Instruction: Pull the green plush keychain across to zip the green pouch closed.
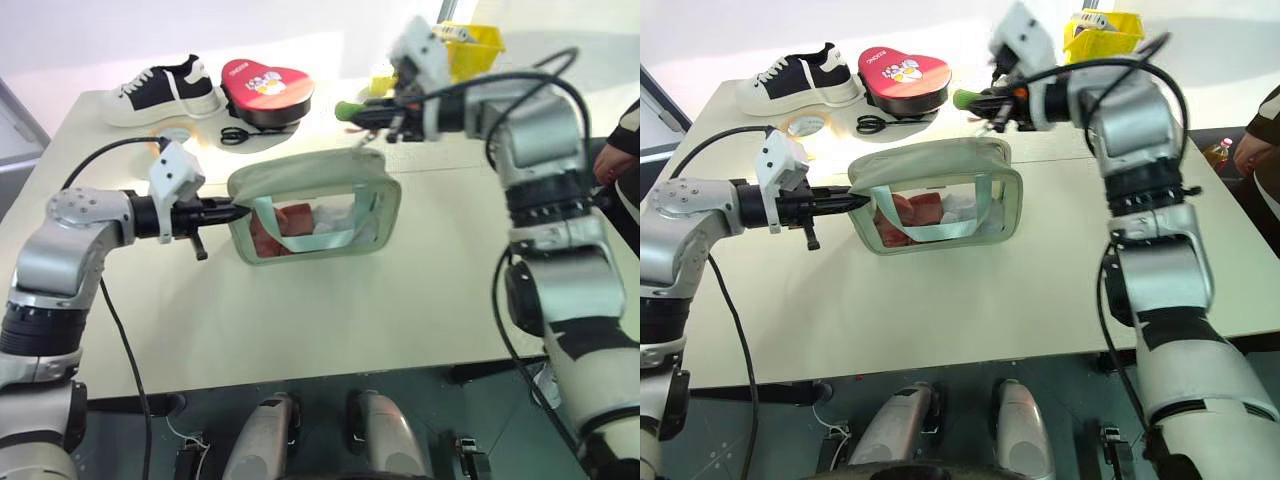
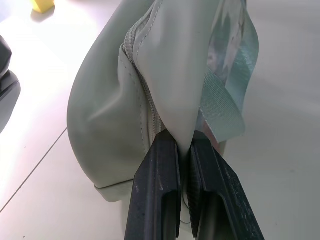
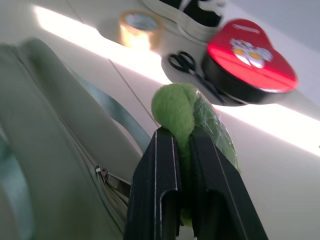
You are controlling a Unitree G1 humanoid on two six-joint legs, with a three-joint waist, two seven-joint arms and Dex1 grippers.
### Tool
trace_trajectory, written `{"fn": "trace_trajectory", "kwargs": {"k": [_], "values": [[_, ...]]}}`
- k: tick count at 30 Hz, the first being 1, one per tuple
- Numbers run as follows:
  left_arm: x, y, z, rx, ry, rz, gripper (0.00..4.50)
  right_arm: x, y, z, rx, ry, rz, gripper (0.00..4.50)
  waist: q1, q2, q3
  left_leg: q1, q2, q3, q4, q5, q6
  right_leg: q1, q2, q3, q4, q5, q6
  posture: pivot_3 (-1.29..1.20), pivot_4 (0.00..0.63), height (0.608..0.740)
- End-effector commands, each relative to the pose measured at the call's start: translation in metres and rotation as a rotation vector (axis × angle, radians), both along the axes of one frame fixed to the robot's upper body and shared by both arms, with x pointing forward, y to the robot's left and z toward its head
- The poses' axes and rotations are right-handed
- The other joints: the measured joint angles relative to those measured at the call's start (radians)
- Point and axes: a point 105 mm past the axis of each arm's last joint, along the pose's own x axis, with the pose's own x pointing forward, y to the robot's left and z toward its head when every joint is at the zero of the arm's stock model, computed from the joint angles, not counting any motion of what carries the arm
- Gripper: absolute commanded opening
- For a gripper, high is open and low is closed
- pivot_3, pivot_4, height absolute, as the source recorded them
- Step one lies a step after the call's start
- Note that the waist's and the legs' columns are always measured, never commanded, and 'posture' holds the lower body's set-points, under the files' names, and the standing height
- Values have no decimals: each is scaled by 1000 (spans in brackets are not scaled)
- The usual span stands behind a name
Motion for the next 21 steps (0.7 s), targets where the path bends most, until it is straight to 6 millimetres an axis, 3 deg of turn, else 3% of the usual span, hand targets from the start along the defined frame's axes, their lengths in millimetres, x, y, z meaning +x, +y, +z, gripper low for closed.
{"fn": "trace_trajectory", "kwargs": {"k": [1, 3, 5, 8, 11, 13, 16, 19, 21], "values": [[0, 10, 7, 10, -23, 35, 0, 2, -60, 0, -138, -157, -256, 50, 1, 0, 0, 0, 0, 0, 0, 0, 0, 0, 0, 0, 0, 0, 0, 0, 150, 740], [1, 9, 7, 11, -23, 34, 0, 4, -85, -23, -192, -162, -359, 50, 0, 0, 0, 0, 0, 1, 1, 0, 1, 1, -1, 0, -1, 0, 0, 0, 150, 740], [2, 8, 7, 12, -23, 33, 0, 5, -91, -45, -142, -114, -402, 50, -3, 0, 0, 0, 0, 2, 1, 0, 1, 1, -1, 0, -1, 0, 0, 0, 150, 740], [5, 7, 9, 13, -26, 31, 0, 3, -73, -105, -12, 47, -401, 50, -3, -1, -1, 1, 2, 2, 1, 0, 2, 1, 0, 0, -1, 0, 0, 0, 150, 740], [8, 6, 10, 12, -30, 29, 0, -3, -36, -138, 187, 203, -367, 50, -5, -1, -1, 2, 3, 2, 2, 0, 2, 3, 1, 0, 0, 0, 0, 0, 150, 740], [9, 5, 11, 14, -33, 26, 0, -8, -10, -144, 311, 278, -331, 50, -8, -1, -1, 2, 3, 2, 2, 0, 2, 2, 2, 1, 0, 0, 0, 0, 150, 740], [9, 6, 13, 17, -39, 28, 0, -10, 5, -135, 439, 343, -316, 50, -5, -1, -1, 3, 3, 2, 2, 0, 2, 2, 2, 1, 0, 0, 0, 0, 150, 740], [10, 9, 15, 20, -48, 38, 0, -5, -14, -114, 466, 317, -338, 50, -2, -1, -1, 3, 3, 2, 2, 0, 2, 2, 2, 1, 0, 0, 0, 0, 150, 740], [11, 11, 15, 25, -52, 48, 0, -2, -33, -98, 420, 255, -344, 769, -2, 0, 0, 2, 3, 2, 2, 0, 2, 2, 2, 1, 0, 0, -1, 0, 150, 740]]}}
